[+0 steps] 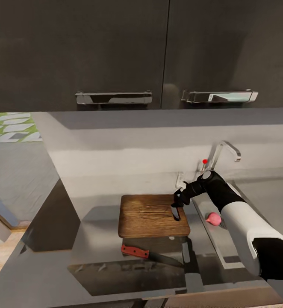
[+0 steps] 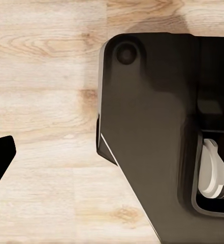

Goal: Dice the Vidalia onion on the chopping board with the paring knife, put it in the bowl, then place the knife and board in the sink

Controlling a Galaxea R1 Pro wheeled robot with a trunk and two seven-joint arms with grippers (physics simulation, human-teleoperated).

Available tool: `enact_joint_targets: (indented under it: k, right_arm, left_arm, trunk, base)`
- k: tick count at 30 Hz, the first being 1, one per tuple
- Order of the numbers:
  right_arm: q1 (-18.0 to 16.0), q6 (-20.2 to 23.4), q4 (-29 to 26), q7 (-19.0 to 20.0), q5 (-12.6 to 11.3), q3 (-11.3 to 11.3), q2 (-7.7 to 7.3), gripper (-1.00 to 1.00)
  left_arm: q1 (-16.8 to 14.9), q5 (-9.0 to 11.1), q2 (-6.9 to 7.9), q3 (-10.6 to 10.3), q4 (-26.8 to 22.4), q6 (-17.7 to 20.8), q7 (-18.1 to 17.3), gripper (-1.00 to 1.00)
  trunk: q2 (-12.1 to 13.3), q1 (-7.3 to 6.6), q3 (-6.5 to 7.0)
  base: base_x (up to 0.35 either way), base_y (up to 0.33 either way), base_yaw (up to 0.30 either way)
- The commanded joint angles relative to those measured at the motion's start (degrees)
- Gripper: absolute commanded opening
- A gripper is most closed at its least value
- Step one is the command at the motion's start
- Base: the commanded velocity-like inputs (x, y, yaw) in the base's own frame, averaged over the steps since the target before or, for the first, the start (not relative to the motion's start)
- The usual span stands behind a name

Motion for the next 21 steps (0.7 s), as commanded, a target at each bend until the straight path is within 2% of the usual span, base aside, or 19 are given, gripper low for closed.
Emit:
enact_joint_targets:
  k: [1,21]
  right_arm:
    - [-0.04,0.70,-0.09,0.31,-0.12,0.20,-0.04,-1.00]
    - [-0.04,0.70,-0.14,0.28,-0.12,0.13,-0.04,-1.00]
  left_arm:
    - [0.02,0.11,0.01,0.02,-0.08,-0.06,-0.02,1.00]
    - [0.02,0.13,-0.03,0.07,-0.08,-0.03,-0.02,1.00]
  trunk:
    - [-0.12,0.03,-0.20]
    - [-0.12,0.03,-2.05]
  base:
    - [0.000,0.000,0.000]
    - [0.017,0.000,0.000]
